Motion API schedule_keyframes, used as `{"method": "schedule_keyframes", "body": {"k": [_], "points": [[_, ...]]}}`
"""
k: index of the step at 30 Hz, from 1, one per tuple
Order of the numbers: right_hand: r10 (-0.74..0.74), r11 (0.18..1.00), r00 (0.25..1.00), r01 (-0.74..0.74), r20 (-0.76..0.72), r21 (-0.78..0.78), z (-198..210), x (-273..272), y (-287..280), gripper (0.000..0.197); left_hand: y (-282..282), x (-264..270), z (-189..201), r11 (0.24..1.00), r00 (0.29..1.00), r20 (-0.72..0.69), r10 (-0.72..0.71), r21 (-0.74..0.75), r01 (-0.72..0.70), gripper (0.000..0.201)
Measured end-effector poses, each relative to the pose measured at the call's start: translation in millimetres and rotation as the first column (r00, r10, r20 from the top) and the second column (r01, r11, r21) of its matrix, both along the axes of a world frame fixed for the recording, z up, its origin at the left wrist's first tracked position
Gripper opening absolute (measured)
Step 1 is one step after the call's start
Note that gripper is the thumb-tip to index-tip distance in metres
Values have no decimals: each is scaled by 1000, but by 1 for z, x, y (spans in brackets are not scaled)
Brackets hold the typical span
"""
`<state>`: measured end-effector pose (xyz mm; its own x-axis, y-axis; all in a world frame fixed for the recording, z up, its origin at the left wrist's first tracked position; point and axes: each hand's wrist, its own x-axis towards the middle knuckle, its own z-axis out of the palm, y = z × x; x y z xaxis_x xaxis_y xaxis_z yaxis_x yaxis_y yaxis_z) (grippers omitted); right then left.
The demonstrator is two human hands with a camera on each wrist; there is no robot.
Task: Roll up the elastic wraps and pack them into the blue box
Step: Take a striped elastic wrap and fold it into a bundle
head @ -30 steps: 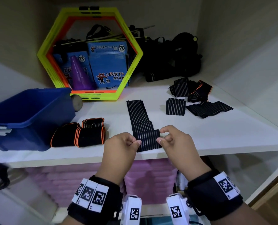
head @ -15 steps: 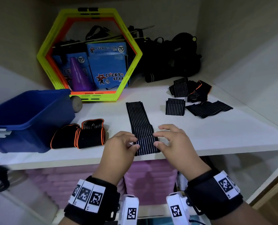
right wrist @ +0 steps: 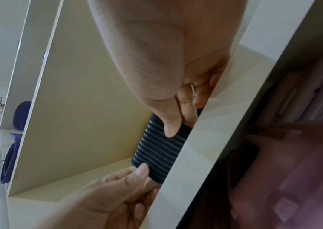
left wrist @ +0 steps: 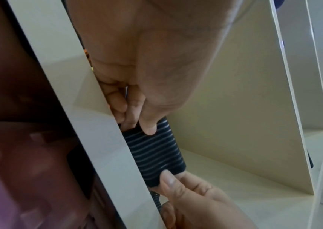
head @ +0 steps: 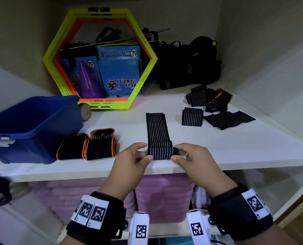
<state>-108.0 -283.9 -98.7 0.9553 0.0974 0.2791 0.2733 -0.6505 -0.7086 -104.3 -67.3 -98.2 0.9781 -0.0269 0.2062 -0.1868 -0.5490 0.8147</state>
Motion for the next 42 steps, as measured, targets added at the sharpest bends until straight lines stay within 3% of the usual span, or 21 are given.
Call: {"method": "schedule_keyframes", "body": {"k": [6, 11, 17, 20, 23, 28, 32, 36, 40, 42], "points": [[-114, 991, 993, 112, 25, 69, -6, 7, 8, 28, -9, 4, 0, 988, 990, 28, 140, -73, -137, 19], [-76, 996, 993, 72, 86, 50, 0, 6, 13, 39, -10, 4, 0, 993, 984, 131, 118, -11, -118, 15], [-8, 998, 998, 12, 62, -68, 6, 11, 12, 43, -13, 0, 2, 990, 975, 192, 108, 71, -124, 32], [-18, 997, 999, 22, 49, -71, 6, 13, 13, 45, -12, 1, 4, 984, 975, 207, 76, 143, -107, 29], [-20, 999, 998, 22, 55, -39, 6, 14, 12, 34, -12, 2, 5, 971, 974, 217, 66, 210, -112, 31], [-17, 990, 997, 27, 75, -137, 7, 15, 11, 30, -12, 4, 6, 947, 967, 252, 39, 300, -116, 31], [23, 971, 999, -12, 44, -239, 7, 14, 8, 45, -11, 4, 2, 943, 967, 254, 17, 318, -100, 27], [54, 964, 998, -61, -31, -259, 7, 14, 5, 56, -8, 4, 1, 961, 993, 117, -22, 276, -11, 46], [65, 953, 998, -70, -27, -294, 3, 18, 3, 45, -5, 4, 2, 931, 981, 142, -128, 359, 69, 53], [73, 951, 997, -77, -24, -299, 3, 18, 3, 39, -4, 5, 1, 954, 982, 158, -108, 295, 57, 49]]}}
